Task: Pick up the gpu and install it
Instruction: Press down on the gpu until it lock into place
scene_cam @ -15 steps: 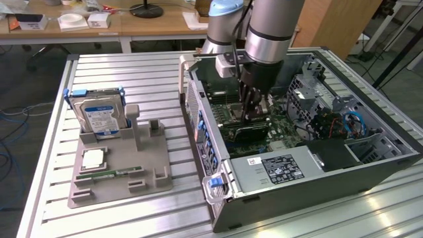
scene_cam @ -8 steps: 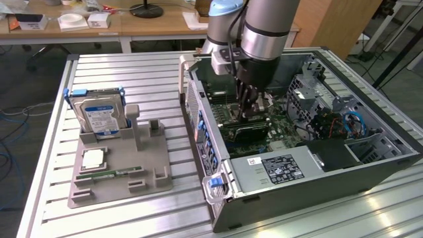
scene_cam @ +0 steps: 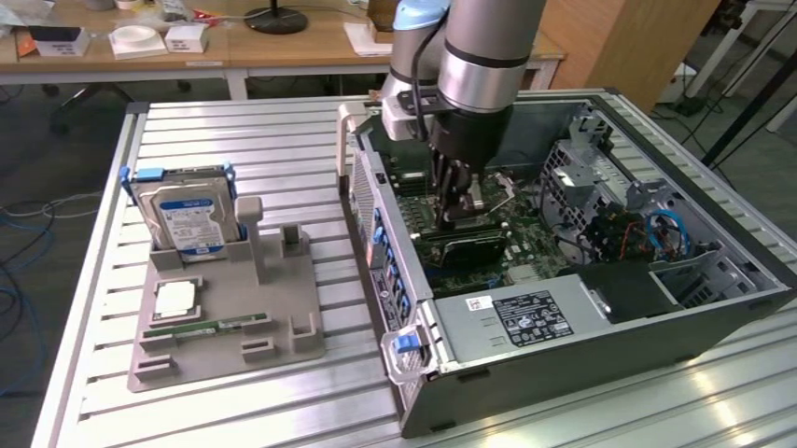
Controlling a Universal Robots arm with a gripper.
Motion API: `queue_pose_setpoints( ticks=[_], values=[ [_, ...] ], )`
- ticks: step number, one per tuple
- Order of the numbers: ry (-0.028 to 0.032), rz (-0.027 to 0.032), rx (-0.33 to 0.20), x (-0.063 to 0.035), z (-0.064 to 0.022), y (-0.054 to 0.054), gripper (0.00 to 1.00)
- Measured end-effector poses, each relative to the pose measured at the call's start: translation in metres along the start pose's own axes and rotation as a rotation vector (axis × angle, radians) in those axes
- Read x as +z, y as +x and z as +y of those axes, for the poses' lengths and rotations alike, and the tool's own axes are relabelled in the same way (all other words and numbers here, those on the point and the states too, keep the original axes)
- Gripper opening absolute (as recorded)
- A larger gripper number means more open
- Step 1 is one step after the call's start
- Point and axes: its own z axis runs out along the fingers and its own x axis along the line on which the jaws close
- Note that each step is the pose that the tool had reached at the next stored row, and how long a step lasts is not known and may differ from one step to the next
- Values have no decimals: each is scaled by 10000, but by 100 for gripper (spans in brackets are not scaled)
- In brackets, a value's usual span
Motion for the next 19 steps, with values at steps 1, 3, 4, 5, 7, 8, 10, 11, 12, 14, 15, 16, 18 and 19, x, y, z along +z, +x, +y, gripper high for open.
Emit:
queue_pose_setpoints(
  ticks=[1,3,4,5,7,8,10,11,12,14,15,16,18,19],
  values=[
    [0,1,1,0,3,-1,11],
    [1,1,0,0,4,-1,11],
    [1,0,1,-1,13,-6,11],
    [-16,2,0,-2,19,-9,11],
    [-184,-23,-8,-7,25,-8,11],
    [-262,-29,-9,-13,31,-8,11],
    [-334,-28,-11,-35,43,-8,11],
    [-344,-27,-12,-45,54,-8,11],
    [-349,-28,-13,-52,66,-9,11],
    [-371,-29,-14,-65,90,-10,11],
    [-395,-27,-14,-73,104,-10,11],
    [-419,-26,-15,-78,117,-10,11],
    [-485,-24,-18,-87,148,-10,11],
    [-520,-24,-20,-87,163,-11,11]
  ],
)
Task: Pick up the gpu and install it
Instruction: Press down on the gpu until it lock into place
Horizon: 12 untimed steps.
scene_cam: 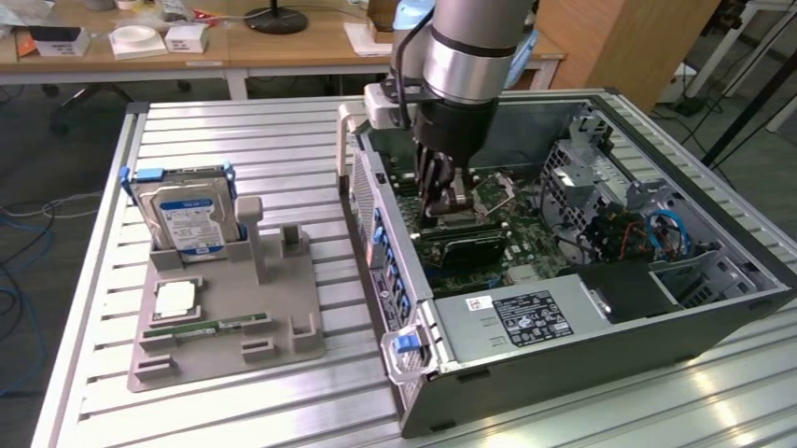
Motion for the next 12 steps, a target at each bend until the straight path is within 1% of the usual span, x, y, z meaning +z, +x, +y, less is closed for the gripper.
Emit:
queue_pose_setpoints(
  ticks=[3,6,10,11,12],
  values=[
    [-83,4,-3,0,43,-3,11],
    [-92,4,-2,3,96,-3,11],
    [-97,2,-2,15,136,-3,11],
    [-117,-4,-5,21,137,-3,11],
    [-161,-7,-8,26,137,-3,11]
  ],
)
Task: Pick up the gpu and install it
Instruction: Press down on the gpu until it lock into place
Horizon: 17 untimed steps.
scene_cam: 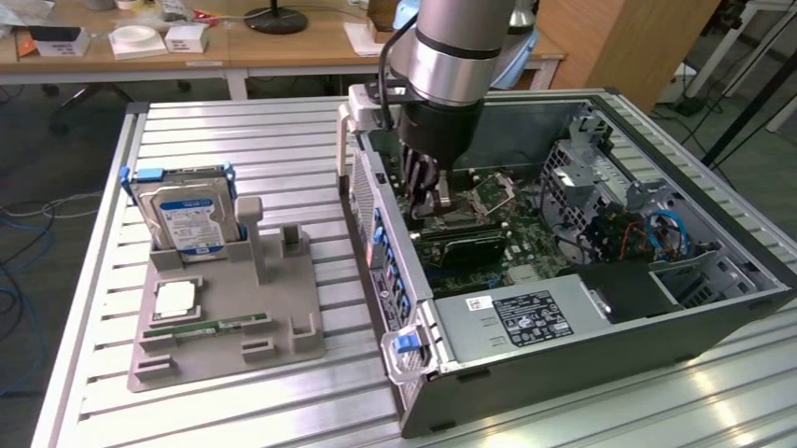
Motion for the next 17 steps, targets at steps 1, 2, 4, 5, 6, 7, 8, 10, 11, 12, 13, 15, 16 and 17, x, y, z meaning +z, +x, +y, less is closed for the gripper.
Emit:
queue_pose_setpoints(
  ticks=[1,2,4,5,6,7,8,10,11,12,13,15,16,17],
  values=[
    [-47,-1,0,8,0,-1,11],
    [-92,0,-1,17,0,-1,11],
    [-173,5,-3,18,1,-1,11],
    [-182,6,-2,17,2,-1,11],
    [-189,6,-3,18,3,0,11],
    [-201,5,-6,19,4,-1,11],
    [-207,6,-22,19,4,-1,11],
    [-215,10,-60,20,7,0,11],
    [-219,13,-75,21,9,0,11],
    [-222,17,-86,22,12,0,11],
    [-225,17,-97,23,16,-1,11],
    [-250,19,-110,24,20,0,11],
    [-259,19,-112,25,22,0,11],
    [-262,20,-112,25,25,0,11]
  ],
)
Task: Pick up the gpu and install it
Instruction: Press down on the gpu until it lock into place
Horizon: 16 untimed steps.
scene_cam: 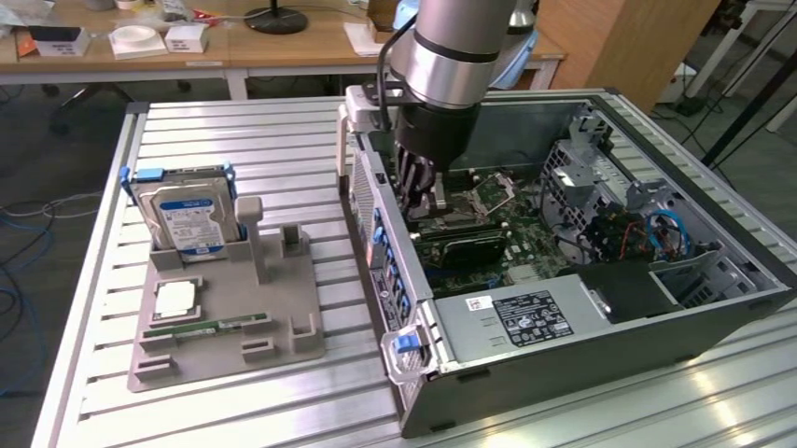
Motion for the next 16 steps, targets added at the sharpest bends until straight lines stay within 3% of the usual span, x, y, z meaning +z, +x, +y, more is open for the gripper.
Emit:
queue_pose_setpoints(
  ticks=[9,14,16],
  values=[
    [-1,10,-1,-36,12,1,11],
    [-1,210,9,-42,28,2,11],
    [0,240,8,-45,31,3,11]
  ],
)
